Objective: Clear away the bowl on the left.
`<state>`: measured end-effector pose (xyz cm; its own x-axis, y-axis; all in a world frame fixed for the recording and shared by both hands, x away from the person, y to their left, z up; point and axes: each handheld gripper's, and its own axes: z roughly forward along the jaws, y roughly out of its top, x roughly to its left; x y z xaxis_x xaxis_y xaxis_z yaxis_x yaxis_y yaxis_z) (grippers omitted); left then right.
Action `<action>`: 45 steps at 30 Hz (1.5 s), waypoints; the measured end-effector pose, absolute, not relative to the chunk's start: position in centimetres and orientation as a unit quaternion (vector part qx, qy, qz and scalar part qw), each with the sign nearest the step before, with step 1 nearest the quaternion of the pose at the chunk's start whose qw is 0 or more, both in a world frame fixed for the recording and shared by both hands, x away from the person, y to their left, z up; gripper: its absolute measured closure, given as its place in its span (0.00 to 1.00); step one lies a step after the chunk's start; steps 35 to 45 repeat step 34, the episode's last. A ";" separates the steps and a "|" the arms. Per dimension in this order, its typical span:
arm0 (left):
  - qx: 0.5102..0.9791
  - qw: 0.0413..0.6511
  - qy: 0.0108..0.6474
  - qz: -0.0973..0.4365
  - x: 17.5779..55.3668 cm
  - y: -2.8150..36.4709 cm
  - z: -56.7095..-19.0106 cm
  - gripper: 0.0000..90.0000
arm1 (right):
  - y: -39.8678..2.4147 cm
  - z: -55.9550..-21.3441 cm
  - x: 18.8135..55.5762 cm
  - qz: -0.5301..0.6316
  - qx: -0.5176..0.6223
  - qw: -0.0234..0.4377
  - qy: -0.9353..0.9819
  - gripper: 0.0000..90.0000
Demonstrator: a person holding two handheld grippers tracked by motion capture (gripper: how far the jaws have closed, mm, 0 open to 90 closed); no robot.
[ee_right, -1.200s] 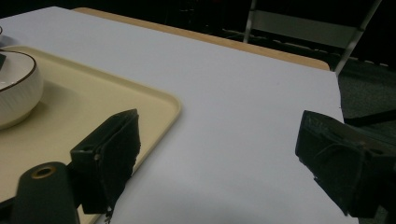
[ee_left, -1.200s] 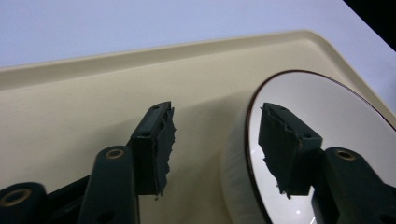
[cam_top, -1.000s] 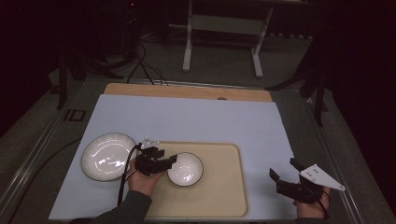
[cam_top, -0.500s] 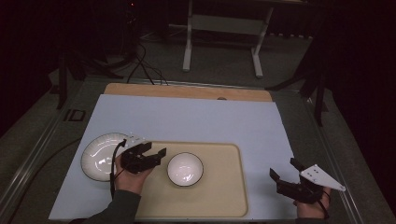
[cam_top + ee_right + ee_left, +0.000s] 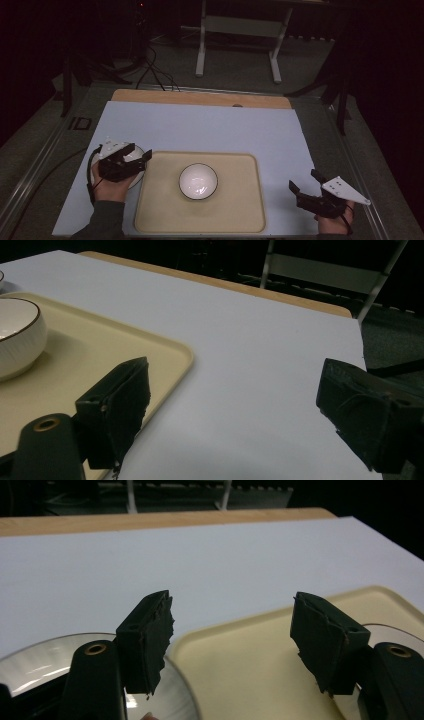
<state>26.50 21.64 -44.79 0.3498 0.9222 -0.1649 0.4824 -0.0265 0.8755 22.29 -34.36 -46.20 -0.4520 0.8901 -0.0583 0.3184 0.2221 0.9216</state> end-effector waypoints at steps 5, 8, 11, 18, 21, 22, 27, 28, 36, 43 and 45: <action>0.672 0.470 0.517 0.245 26.0 23.7 -44.9 0.37 | -34.3 -46.2 22.3 0.460 0.422 0.310 0.718 0.15; 0.675 0.471 0.510 0.251 25.6 24.7 -45.1 0.37 | -34.3 -46.2 22.3 0.459 0.422 0.310 0.717 0.15; 0.674 0.471 0.505 0.261 25.1 25.6 -45.3 0.37 | -34.3 -46.2 22.3 0.459 0.423 0.310 0.717 0.15; 0.654 0.469 0.527 0.273 24.0 28.1 -46.0 0.36 | -34.3 -46.2 22.3 0.459 0.423 0.310 0.717 0.15; 0.642 0.467 0.539 0.281 23.6 29.0 -46.2 0.35 | -34.3 -46.2 22.3 0.459 0.423 0.311 0.717 0.15; 0.640 0.466 0.542 0.284 23.4 29.2 -46.2 0.35 | -34.3 -46.2 22.3 0.459 0.423 0.312 0.716 0.15; 0.626 0.460 0.557 0.295 23.1 30.2 -46.4 0.35 | -34.4 -46.2 22.3 0.460 0.423 0.311 0.716 0.15; 0.621 0.461 0.561 0.295 23.1 30.4 -46.4 0.35 | -34.4 -46.2 22.3 0.460 0.423 0.311 0.716 0.15; 0.606 0.462 0.577 0.293 23.3 31.0 -46.6 0.34 | -34.3 -46.2 22.3 0.459 0.423 0.310 0.717 0.15; 0.606 0.462 0.577 0.293 23.3 31.0 -46.6 0.34 | -34.3 -46.2 22.3 0.459 0.423 0.310 0.717 0.15; 0.606 0.462 0.577 0.293 23.3 31.0 -46.6 0.34 | -34.3 -46.2 22.3 0.459 0.423 0.310 0.717 0.15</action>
